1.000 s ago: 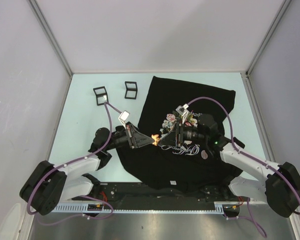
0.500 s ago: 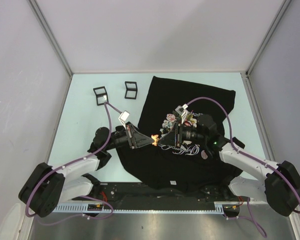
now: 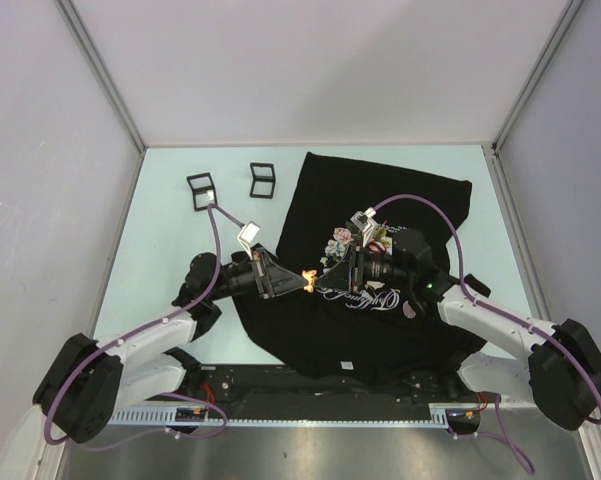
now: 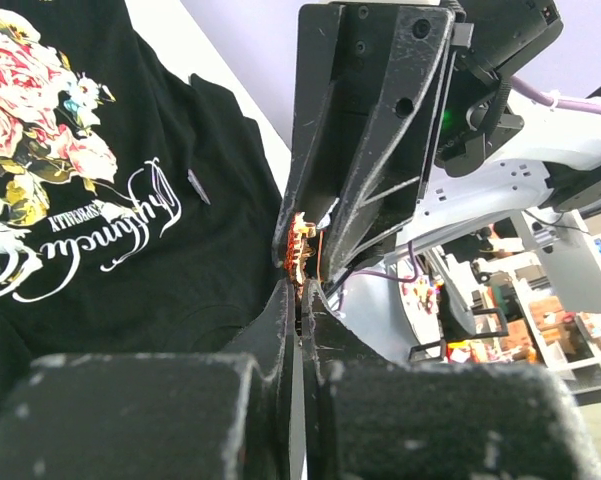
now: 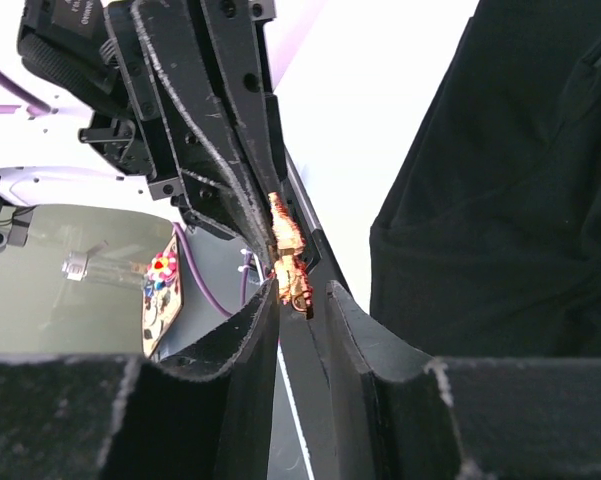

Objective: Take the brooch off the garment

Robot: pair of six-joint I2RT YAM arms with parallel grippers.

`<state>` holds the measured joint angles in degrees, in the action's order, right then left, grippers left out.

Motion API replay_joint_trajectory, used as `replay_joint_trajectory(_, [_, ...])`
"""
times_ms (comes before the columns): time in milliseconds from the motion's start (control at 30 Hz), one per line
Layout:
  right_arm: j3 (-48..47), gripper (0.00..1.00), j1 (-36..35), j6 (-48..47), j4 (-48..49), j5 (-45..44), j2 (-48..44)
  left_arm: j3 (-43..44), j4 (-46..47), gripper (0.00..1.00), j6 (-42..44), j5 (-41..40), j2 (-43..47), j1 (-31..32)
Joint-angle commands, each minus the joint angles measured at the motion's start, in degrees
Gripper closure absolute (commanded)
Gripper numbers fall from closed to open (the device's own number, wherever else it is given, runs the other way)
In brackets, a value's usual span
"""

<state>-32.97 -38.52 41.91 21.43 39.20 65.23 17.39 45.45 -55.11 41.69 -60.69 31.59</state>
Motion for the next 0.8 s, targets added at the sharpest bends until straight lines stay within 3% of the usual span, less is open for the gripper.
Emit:
replay_joint_trajectory(0, [-0.3, 0.71, -0.5, 0.7, 2.8, -1.8, 0.2, 2.8, -2.0, 1.0, 4.0, -0.6, 2.5, 0.2])
replay_joint_trajectory(367, [-0.3, 0.65, -1.6, 1.4, 4.8, -2.6, 0.7, 3.0, -3.7, 1.0, 4.9, -1.0, 2.9, 0.3])
replay_joint_trajectory(767, [-0.8, 0.73, -2.7, 1.3, 4.9, -5.0, 1.7, 3.2, -3.6, 1.0, 4.8, -0.7, 3.4, 0.4])
